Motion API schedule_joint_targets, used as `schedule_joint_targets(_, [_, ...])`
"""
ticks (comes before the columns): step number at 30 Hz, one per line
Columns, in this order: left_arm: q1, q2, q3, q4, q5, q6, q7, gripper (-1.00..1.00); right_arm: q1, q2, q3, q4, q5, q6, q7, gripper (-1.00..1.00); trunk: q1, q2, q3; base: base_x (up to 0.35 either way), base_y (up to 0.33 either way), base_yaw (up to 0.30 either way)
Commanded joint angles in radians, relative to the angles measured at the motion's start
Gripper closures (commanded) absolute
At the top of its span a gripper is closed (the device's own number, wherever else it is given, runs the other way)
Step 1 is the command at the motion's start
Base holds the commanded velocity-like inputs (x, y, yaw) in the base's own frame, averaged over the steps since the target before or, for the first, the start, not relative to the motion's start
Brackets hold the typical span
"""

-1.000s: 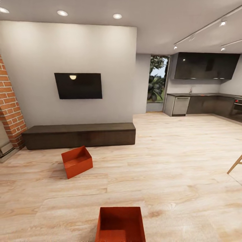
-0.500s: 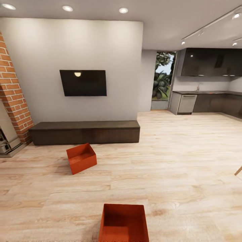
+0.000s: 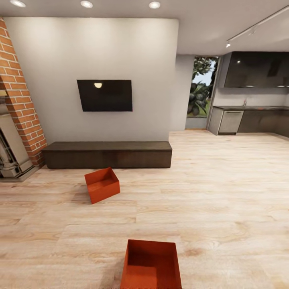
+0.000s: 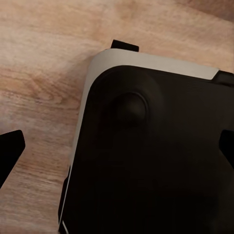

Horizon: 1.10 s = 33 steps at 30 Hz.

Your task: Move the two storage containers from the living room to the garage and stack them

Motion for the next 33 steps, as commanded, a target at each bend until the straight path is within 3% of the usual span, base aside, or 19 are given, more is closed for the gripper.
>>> schedule_joint_targets(1, [0.0,0.0,0.001,-0.001,0.008,-0.002,0.001,-1.0,-0.001,0.0,0.007,0.003,-0.002,-0.005,-0.003,-1.0,0.0,0.0,-0.002,0.0,0.0,0.036])
schedule_joint_targets(33, [0.0,0.001,0.0,-0.001,0.009,-0.002,0.0,-1.0,-0.001,0.002,0.005,0.003,-0.008,0.0,0.002,-1.0,0.0,0.0,-0.053,0.0,0.0,-0.037])
